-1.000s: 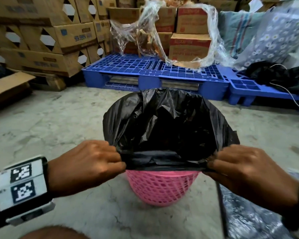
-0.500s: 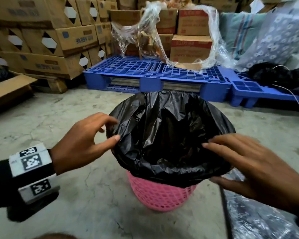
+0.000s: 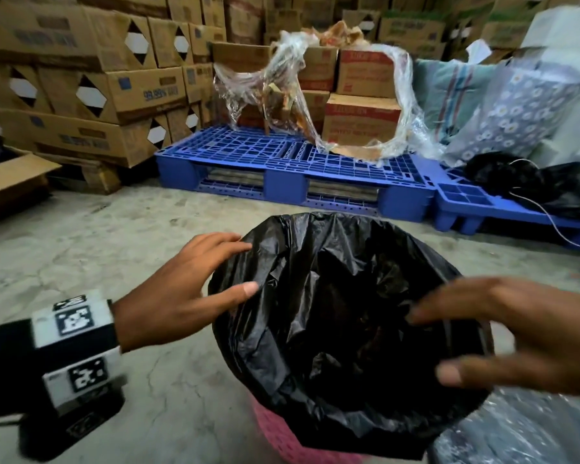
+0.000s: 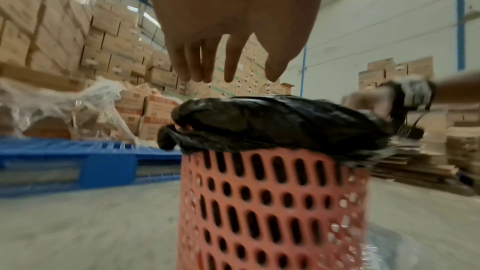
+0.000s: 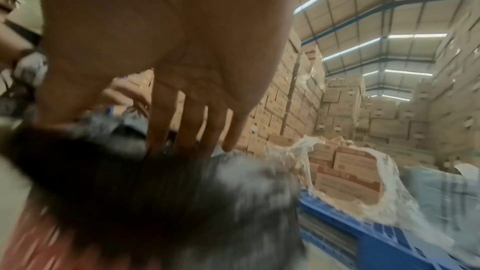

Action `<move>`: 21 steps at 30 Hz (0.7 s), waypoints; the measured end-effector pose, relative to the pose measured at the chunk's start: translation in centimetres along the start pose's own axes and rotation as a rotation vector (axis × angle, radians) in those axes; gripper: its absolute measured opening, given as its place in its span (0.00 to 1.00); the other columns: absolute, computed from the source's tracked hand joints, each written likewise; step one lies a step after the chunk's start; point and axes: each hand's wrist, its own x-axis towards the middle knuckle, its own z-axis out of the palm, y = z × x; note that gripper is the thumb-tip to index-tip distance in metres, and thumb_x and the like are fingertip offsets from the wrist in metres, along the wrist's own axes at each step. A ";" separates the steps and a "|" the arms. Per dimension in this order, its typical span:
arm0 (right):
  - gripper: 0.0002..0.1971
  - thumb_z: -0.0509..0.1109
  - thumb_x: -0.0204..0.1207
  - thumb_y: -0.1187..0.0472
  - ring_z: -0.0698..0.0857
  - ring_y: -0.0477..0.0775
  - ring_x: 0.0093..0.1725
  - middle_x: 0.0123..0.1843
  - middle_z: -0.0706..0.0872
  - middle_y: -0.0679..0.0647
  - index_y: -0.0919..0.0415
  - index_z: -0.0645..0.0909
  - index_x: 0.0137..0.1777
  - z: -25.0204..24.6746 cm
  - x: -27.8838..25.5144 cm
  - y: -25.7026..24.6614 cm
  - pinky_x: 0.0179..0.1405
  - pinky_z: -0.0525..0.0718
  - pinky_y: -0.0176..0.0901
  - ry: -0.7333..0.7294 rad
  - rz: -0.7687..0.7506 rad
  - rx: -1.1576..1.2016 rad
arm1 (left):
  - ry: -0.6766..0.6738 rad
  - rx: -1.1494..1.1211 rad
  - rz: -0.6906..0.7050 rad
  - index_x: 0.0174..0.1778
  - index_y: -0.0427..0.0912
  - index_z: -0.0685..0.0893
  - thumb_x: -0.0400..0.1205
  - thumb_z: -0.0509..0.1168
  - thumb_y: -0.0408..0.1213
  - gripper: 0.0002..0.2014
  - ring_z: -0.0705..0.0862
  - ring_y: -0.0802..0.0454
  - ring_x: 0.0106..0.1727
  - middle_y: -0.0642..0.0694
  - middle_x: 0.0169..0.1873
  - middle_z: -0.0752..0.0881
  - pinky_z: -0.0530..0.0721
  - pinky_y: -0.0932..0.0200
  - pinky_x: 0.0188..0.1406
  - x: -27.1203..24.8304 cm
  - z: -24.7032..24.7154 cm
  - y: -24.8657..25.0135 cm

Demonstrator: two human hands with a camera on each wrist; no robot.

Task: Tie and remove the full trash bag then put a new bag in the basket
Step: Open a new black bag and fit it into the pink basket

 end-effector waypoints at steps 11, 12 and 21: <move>0.59 0.73 0.56 0.28 0.55 0.70 0.82 0.85 0.35 0.57 0.32 0.34 0.78 6.9 18.0 -0.3 0.79 0.59 0.70 -0.538 0.159 -0.269 | -0.181 -0.125 -0.045 0.44 0.48 0.91 0.63 0.45 0.59 0.33 0.37 0.69 0.79 0.55 0.83 0.48 0.45 0.67 0.73 3.2 3.0 -1.5; 0.60 0.75 0.56 0.30 0.56 0.71 0.81 0.85 0.35 0.59 0.33 0.33 0.78 8.5 18.6 -0.2 0.79 0.59 0.70 -0.532 0.155 -0.266 | -0.195 -0.117 -0.046 0.38 0.45 0.91 0.63 0.46 0.58 0.32 0.36 0.69 0.79 0.56 0.83 0.50 0.46 0.66 0.73 3.3 3.0 -1.4; 0.40 0.63 0.80 0.56 0.49 0.73 0.82 0.85 0.33 0.60 0.45 0.39 0.82 19.6 21.8 2.1 0.69 0.64 0.80 -0.544 0.138 -0.385 | -0.210 -0.131 -0.023 0.19 0.35 0.82 0.66 0.46 0.54 0.29 0.32 0.72 0.78 0.56 0.81 0.61 0.46 0.65 0.74 3.3 3.4 -2.1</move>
